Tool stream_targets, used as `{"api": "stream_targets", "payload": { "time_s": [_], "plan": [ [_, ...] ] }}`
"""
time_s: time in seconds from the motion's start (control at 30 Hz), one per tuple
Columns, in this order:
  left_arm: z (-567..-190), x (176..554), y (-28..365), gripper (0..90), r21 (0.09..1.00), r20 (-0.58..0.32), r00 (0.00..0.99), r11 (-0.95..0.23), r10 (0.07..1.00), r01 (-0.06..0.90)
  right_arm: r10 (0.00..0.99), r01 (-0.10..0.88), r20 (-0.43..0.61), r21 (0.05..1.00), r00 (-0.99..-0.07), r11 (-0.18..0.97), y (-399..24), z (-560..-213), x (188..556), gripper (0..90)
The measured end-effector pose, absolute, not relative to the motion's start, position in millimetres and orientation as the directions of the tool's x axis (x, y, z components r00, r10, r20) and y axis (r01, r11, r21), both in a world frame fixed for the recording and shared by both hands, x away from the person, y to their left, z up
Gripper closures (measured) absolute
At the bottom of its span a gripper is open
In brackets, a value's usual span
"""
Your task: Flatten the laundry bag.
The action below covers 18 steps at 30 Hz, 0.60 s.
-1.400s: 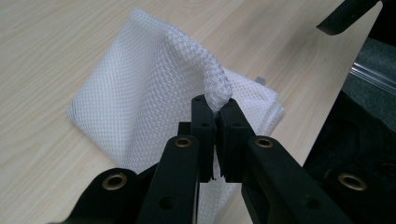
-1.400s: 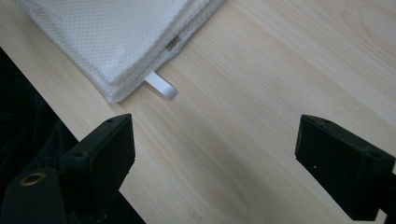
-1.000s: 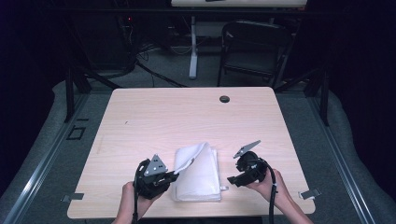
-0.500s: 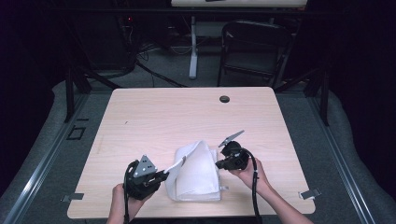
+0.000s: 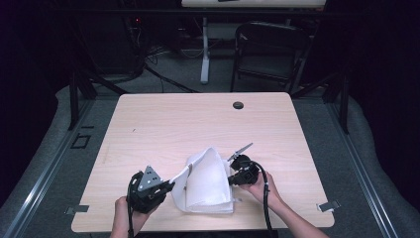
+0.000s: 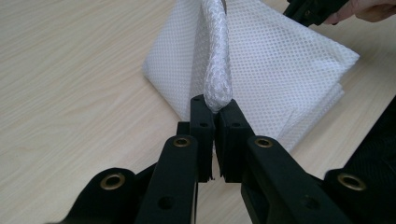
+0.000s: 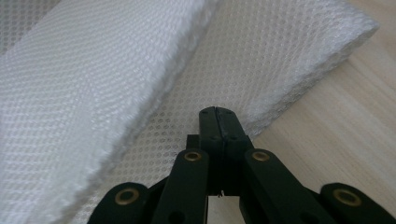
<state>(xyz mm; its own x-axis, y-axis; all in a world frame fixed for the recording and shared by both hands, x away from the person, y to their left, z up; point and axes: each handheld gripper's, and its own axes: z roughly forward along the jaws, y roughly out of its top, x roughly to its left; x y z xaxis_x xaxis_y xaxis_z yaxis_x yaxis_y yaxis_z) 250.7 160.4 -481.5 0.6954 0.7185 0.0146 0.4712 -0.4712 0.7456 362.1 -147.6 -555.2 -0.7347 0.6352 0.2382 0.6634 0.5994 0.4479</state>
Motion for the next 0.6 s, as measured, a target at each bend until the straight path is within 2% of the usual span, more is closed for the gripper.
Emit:
{"api": "stream_targets", "payload": {
  "time_s": [0.33, 0.6],
  "plan": [
    [-481.2, 255.3, 169.2, 86.7, 0.733, 0.049, 0.681, -0.49, 0.73, 0.472, 0.638, 0.669, 0.243, 0.44, -0.731, 0.599, -151.5, -556.4, 363.8, 90.0],
    [-484.6, 260.2, 175.0, 86.8, 0.721, 0.037, 0.658, -0.477, 0.752, 0.503, 0.658, 0.68, 0.233, 0.447, -0.716, 0.582, -152.7, -556.7, 364.3, 90.0]
  ]
}}
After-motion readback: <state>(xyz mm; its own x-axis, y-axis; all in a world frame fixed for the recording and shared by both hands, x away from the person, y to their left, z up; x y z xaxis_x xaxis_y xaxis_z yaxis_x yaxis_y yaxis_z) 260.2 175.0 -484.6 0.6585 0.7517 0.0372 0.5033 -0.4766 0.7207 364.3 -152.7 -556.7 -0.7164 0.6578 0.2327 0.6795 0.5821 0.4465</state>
